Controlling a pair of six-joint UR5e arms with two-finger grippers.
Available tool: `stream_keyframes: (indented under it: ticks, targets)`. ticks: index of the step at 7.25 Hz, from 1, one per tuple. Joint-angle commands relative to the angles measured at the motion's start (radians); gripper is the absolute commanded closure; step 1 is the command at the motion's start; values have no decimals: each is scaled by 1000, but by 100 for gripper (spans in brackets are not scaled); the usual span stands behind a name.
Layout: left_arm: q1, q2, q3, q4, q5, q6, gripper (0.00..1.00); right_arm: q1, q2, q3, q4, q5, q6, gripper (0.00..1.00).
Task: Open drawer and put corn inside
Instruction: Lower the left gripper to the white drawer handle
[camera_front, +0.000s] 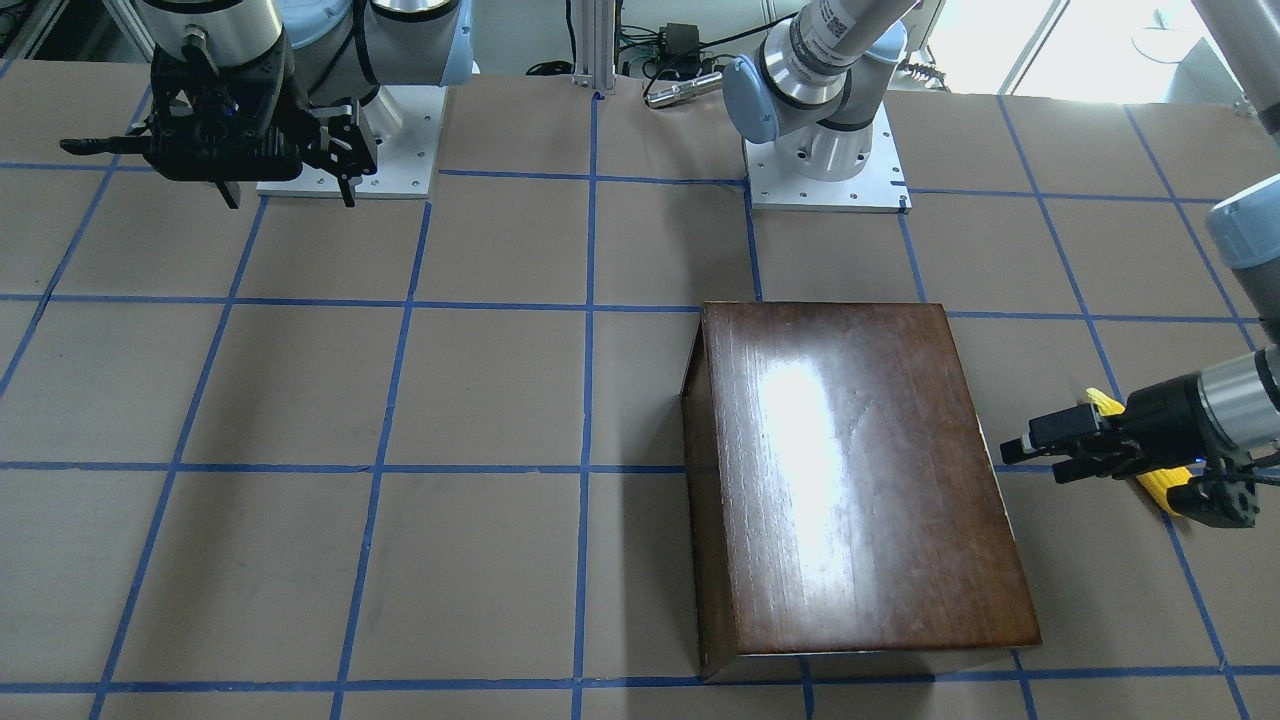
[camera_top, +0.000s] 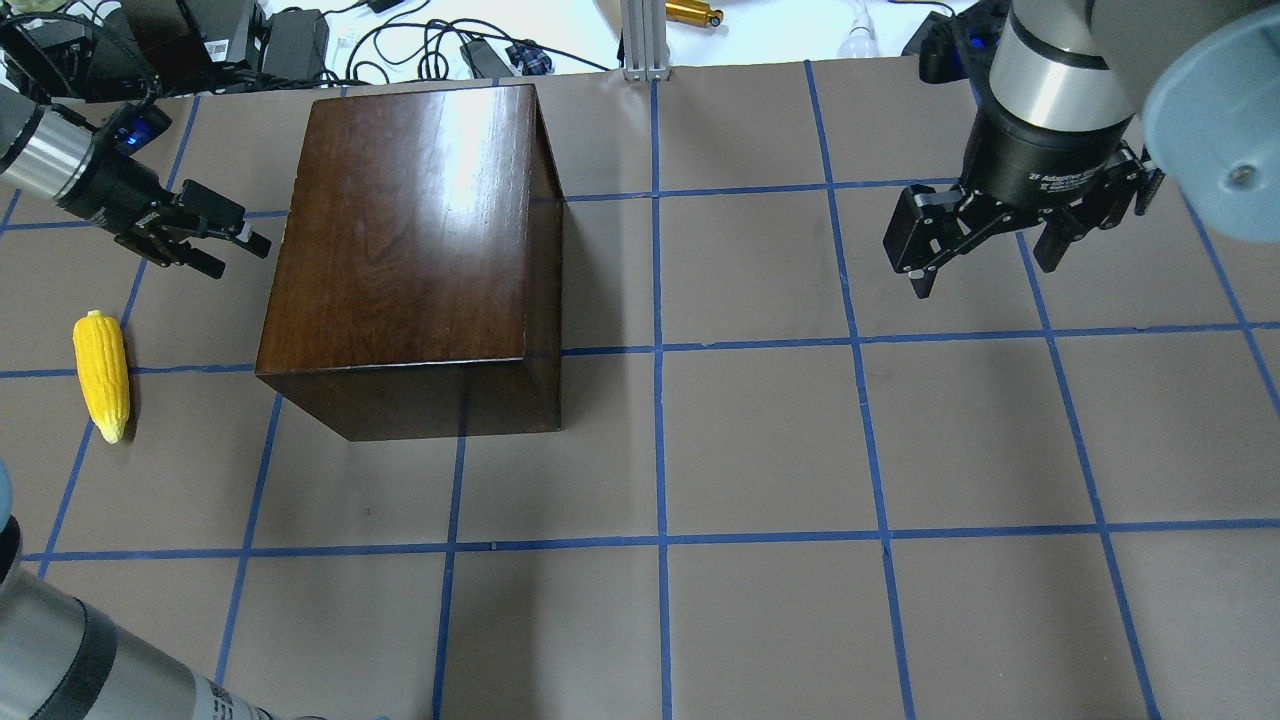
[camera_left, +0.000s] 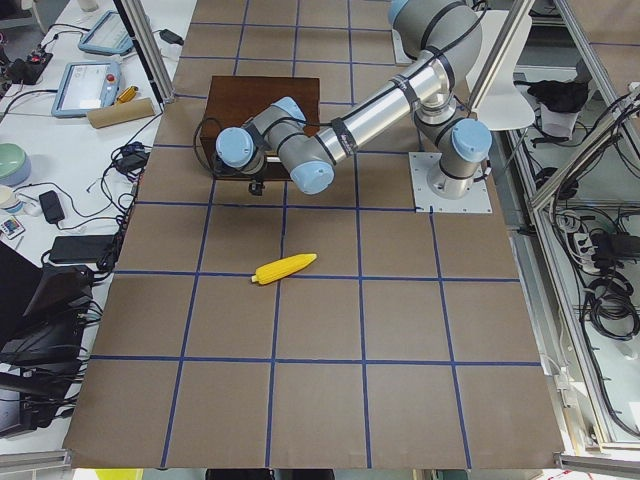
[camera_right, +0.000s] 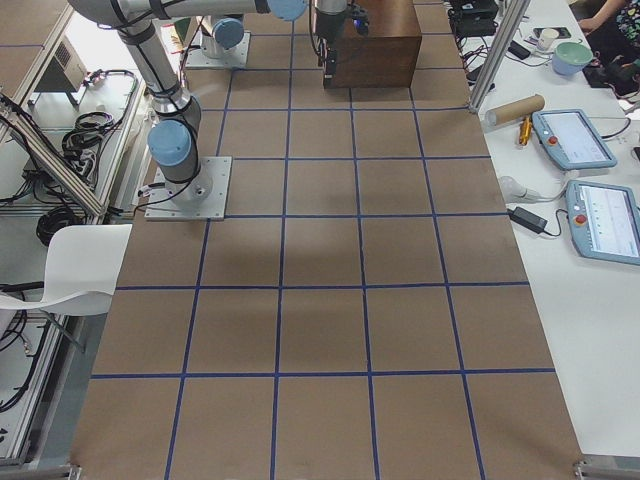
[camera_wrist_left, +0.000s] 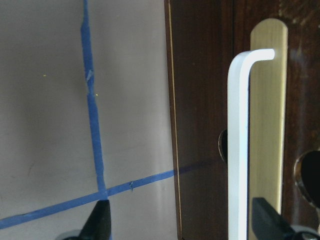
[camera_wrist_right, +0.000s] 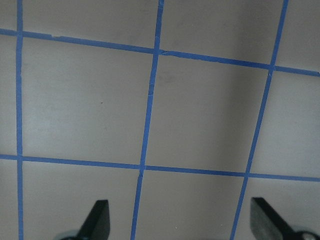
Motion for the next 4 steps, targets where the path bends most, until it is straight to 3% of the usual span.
stream_keyframes:
  ticks: [1,4]
  targets:
    - [-10,-13,-3,2,0,-3,0,0,0,0,0,-1,0,0]
    - [-15,-32,-15,8,-1,-3,0,0,0,0,0,1,0,0]
